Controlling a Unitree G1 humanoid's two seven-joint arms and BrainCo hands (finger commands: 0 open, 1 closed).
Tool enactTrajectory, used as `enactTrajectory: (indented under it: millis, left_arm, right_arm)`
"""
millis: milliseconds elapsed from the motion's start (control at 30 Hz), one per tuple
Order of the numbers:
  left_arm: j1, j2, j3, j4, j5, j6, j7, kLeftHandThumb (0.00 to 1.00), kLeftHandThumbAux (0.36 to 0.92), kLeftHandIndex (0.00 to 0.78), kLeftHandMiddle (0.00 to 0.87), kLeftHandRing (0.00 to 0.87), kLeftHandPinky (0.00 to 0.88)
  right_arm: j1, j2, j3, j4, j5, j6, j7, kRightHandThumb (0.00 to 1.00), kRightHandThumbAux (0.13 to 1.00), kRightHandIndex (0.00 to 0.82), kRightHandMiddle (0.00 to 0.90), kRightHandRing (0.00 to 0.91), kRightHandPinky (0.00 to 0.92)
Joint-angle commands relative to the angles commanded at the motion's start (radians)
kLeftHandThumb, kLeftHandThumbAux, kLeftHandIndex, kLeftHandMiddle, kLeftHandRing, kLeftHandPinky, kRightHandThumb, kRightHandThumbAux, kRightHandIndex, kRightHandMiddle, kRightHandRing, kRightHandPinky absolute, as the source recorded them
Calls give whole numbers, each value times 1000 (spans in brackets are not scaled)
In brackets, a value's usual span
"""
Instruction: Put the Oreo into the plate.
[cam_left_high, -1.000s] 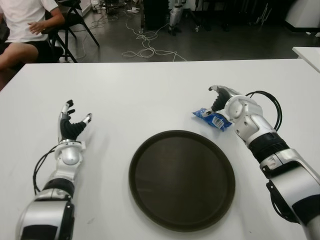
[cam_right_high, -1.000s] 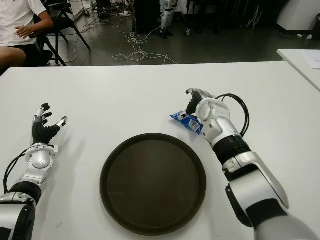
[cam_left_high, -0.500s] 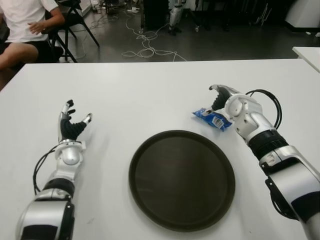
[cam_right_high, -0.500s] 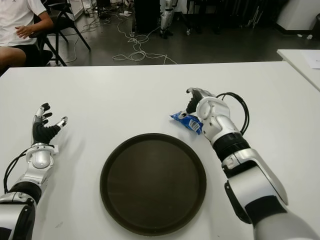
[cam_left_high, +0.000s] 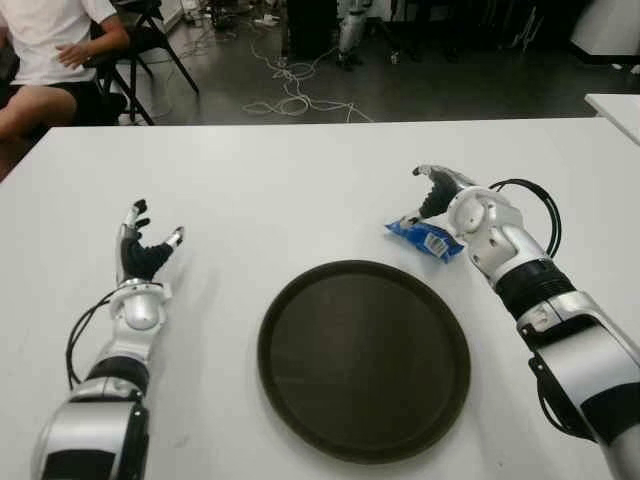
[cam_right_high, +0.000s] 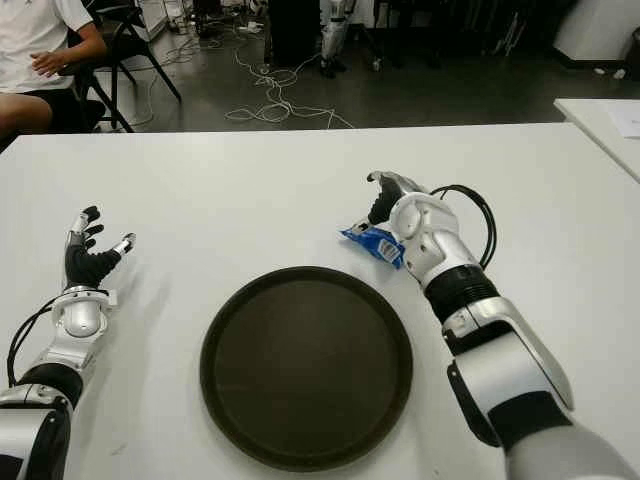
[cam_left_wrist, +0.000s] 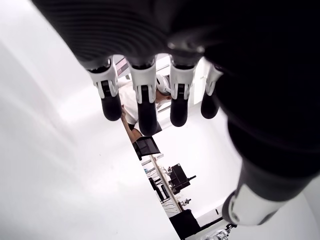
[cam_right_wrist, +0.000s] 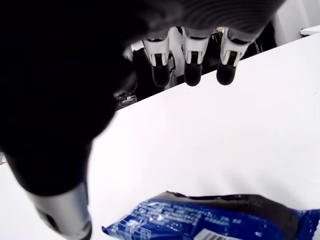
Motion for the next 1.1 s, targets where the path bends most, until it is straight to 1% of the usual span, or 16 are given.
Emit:
enactTrajectory:
  millis: [200, 400, 567, 700, 867, 1100]
  left_arm:
    - [3, 0, 5, -2, -7, -7, -7, 94, 746, 106, 142, 149, 159]
    - [5, 0, 6, -4, -8, -17, -8, 87, 750, 101, 133, 143, 156]
    - [9, 1, 3, -8, -5, -21, -12, 70, 746, 97, 131, 132, 125]
    - [10, 2, 3, -11, -5, -21, -15, 64, 749, 97, 136, 132, 116]
    - [12, 3, 2, -15, -4, -18, -13, 64, 748, 94, 140, 131, 110]
    - [12, 1, 7, -15, -10, -19, -17, 79, 744, 90, 141, 130, 110]
  right_arm:
    - [-17, 4, 18, 69, -6, -18, -10, 0, 790, 3, 48, 0, 0]
    - [-17, 4, 27, 66, -1, 14, 23, 0, 786, 17, 54, 2, 0]
    - [-21, 6, 38, 73, -7, 42, 54, 0, 785, 41, 74, 19, 0]
    - [-12, 4, 46, 75, -7, 43, 57, 0, 784, 54, 80, 28, 0]
    - [-24, 7, 62, 100, -11, 48, 70, 0, 785, 60, 82, 38, 0]
    - [-28, 10, 75, 110, -18, 53, 77, 0, 797, 60, 79, 44, 0]
